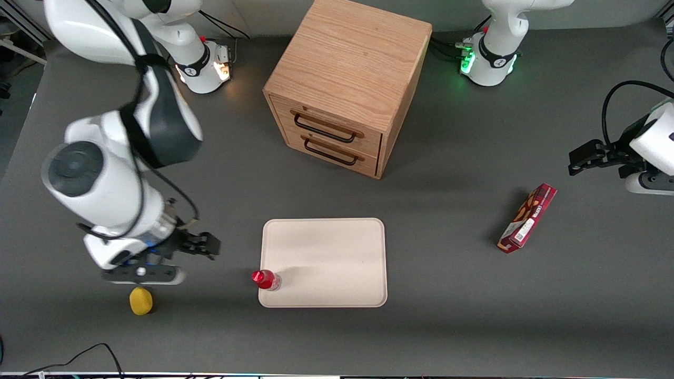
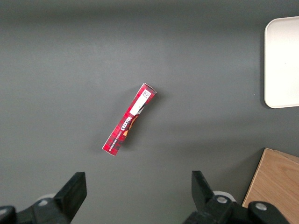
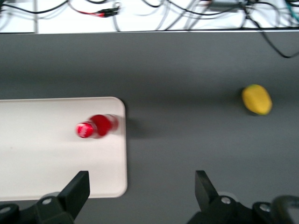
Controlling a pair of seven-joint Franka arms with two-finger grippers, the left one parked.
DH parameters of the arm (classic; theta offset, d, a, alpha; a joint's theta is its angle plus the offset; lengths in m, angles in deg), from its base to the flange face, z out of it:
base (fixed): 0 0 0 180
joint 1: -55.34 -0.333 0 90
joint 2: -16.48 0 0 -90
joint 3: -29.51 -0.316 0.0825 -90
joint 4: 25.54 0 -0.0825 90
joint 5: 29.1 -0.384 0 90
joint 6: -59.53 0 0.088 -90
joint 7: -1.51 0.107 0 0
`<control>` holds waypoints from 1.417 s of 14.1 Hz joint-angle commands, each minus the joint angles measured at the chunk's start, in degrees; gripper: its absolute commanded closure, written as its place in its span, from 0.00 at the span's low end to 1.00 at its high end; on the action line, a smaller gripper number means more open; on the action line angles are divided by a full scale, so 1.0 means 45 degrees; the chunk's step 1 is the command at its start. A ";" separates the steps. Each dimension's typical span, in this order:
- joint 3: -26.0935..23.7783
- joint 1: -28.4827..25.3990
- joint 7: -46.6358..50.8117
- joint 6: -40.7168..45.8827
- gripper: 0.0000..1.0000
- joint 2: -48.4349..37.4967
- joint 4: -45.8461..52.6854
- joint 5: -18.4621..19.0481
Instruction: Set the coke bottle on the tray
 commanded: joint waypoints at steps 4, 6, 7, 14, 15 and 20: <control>-0.0469 0.1732 -0.1289 -0.0305 0.00 -0.3801 -0.4172 -0.0020; -0.0527 0.2473 -0.1657 -0.0246 0.00 -0.4660 -0.4815 -0.0272; -0.0528 0.2824 -0.2280 -0.0207 0.00 -0.5032 -0.4974 -0.0564; -0.0508 0.4351 -0.4453 0.1724 0.00 -0.6148 -0.4604 -0.0490; -0.0527 0.4351 -0.4609 0.1784 0.00 -0.6149 -0.4681 -0.0489; -0.0527 0.4351 -0.4552 0.1824 0.00 -0.6110 -0.4605 -0.0547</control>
